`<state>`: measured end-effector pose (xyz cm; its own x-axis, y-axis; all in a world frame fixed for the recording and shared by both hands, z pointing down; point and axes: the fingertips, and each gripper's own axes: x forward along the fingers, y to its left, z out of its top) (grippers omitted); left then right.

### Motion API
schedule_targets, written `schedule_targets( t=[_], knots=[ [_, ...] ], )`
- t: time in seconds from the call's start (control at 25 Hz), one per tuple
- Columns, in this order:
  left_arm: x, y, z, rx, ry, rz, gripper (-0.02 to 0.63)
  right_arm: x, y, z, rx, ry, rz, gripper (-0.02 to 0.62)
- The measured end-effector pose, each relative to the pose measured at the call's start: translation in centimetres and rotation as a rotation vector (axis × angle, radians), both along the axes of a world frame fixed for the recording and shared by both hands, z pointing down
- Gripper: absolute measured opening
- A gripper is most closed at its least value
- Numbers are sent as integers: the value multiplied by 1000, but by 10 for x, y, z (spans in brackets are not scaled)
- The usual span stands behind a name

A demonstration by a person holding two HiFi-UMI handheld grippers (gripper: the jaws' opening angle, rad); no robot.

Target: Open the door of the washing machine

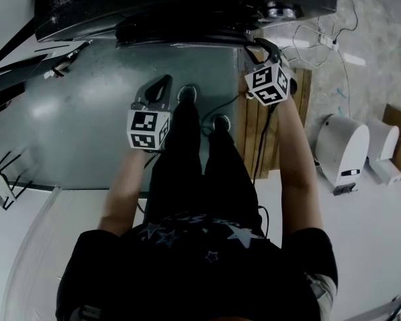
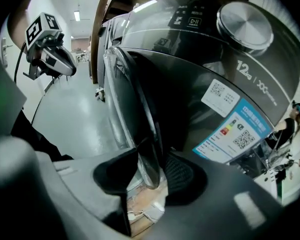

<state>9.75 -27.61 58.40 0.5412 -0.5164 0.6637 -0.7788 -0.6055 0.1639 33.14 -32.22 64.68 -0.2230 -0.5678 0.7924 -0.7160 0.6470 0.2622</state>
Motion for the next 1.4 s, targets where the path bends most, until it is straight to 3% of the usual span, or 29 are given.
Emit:
schedule_targets(
  t=[0.32,0.84,1.4],
  knots=[
    [-1,23,-8,28,-31,-49,11,-7,32,-2,-13,-44,10,141],
    [-15,99,-18,53,-79,-258,11,-29,101,-5,-59,-179,-64,95],
    [-72,158,-31,74,-127,-444,11,-90,179,-3,-179,-295,-194,77]
  ],
)
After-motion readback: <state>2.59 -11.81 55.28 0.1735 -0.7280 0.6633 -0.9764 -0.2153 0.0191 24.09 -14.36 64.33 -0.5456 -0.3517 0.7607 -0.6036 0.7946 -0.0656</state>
